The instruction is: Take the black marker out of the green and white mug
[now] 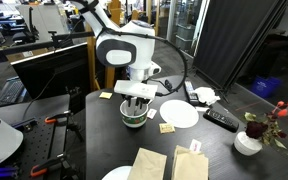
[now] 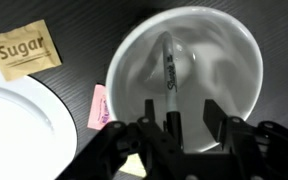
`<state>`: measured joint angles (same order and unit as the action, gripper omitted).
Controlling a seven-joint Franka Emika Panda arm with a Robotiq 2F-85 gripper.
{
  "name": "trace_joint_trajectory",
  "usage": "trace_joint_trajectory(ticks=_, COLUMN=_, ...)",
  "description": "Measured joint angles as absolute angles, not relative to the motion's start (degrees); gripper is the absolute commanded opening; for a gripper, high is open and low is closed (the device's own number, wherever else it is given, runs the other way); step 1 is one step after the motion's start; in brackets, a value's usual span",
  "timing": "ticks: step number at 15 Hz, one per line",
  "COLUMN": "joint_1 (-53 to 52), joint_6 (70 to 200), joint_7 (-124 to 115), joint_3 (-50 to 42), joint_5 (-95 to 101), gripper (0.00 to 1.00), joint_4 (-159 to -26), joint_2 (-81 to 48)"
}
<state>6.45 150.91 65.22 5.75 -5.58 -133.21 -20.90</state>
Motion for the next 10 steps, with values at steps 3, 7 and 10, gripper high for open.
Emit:
trace_joint_trajectory(ticks=3, joint_1=6.6, joint_6=150.9, joint_7=65.2, joint_3=5.8, joint_5=-5.6, gripper=0.01, joint_4=-133.0, joint_2=-21.0)
trace_joint_trajectory(ticks=7, joint_1=6.8, joint_6=150.9, joint_7=65.2, joint_3=5.9, joint_5=-5.6, gripper=0.04, joint_4=-133.0, joint_2=-21.0)
trace_joint_trajectory(ticks=10, joint_1=6.9, joint_6=150.9, joint_7=65.2, joint_3=6.1, joint_5=-5.6, gripper=0.04, joint_4=-133.0, joint_2=-20.9)
